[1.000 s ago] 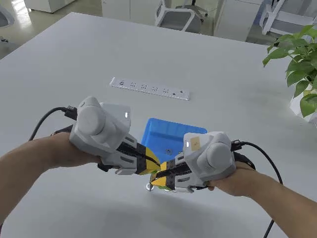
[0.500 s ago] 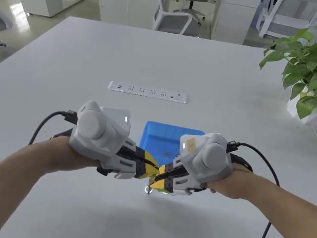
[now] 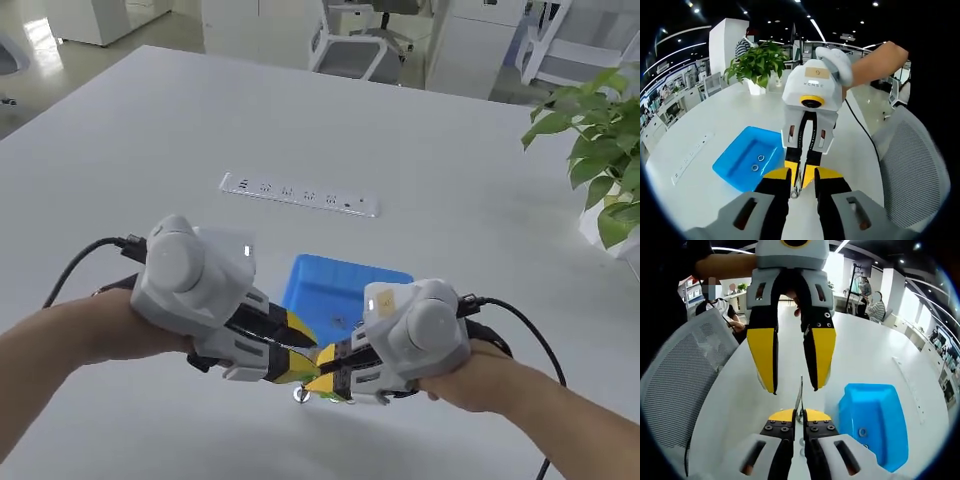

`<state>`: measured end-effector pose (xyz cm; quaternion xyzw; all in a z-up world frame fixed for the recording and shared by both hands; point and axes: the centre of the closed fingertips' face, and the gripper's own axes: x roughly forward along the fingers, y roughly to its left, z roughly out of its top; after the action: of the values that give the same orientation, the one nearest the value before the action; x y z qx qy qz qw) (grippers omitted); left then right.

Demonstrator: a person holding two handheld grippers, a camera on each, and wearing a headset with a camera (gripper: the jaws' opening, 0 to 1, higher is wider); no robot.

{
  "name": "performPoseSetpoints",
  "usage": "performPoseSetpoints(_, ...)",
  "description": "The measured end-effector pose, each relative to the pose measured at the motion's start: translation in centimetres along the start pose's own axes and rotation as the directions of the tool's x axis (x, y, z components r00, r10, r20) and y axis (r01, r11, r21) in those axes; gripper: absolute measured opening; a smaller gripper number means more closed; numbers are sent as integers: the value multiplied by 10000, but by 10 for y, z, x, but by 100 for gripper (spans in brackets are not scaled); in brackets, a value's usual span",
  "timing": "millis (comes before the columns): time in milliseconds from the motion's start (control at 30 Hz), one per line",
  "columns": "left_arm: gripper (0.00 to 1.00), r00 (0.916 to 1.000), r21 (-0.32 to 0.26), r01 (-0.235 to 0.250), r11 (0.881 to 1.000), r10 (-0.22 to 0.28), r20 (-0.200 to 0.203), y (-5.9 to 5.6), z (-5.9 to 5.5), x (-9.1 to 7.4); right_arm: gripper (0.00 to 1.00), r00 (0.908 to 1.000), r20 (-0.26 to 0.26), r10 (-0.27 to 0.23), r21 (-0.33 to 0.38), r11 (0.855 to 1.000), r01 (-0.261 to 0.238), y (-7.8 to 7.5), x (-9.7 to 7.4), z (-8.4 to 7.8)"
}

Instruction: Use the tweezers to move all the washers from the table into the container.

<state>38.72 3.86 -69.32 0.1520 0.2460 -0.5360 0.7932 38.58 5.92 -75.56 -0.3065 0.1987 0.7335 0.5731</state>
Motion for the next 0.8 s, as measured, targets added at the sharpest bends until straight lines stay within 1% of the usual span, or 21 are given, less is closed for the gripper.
performPoseSetpoints(67, 26, 9999, -27, -104, 9999, 104, 17, 1, -2, -3, 6, 10000, 21, -18, 17, 10000, 18, 0, 0, 1)
performPoseSetpoints(167, 30, 9996, -223, -235, 9995, 238, 126, 1, -3, -7, 6, 10000, 50, -40, 63, 10000, 40, -1, -1, 3)
performPoseSetpoints(267, 34, 9993, -439, -223, 9988, 235, 278, 0, -4, -10, 6, 10000, 15, 15, -85, 10000, -15, 0, -4, 7)
performPoseSetpoints(333, 40, 9988, -530, -329, 9981, 348, 357, 1, -4, -12, 6, 10000, 24, 14, -105, 9999, -14, -1, -7, 10)
performPoseSetpoints(467, 55, 9969, -687, -591, 9959, 625, 484, 2, -5, -16, 6, 10000, 91, 5, -271, 9996, -3, -2, -12, 17)
performPoseSetpoints(567, 67, 9935, -810, -831, 9932, 889, 706, 2, 0, -19, 6, 9999, 102, 5, -277, 9996, -2, -4, -16, 21)
performPoseSetpoints(667, 73, 9911, -890, -1025, 9907, 1093, 757, 2, 2, -22, 6, 10000, 75, 38, -322, 9995, -36, -4, -21, 23)
performPoseSetpoints(800, 78, 9895, -918, -1182, 9887, 1250, 726, 1, 1, -24, 6, 10000, 75, -24, -315, 9995, 26, -6, -28, 26)
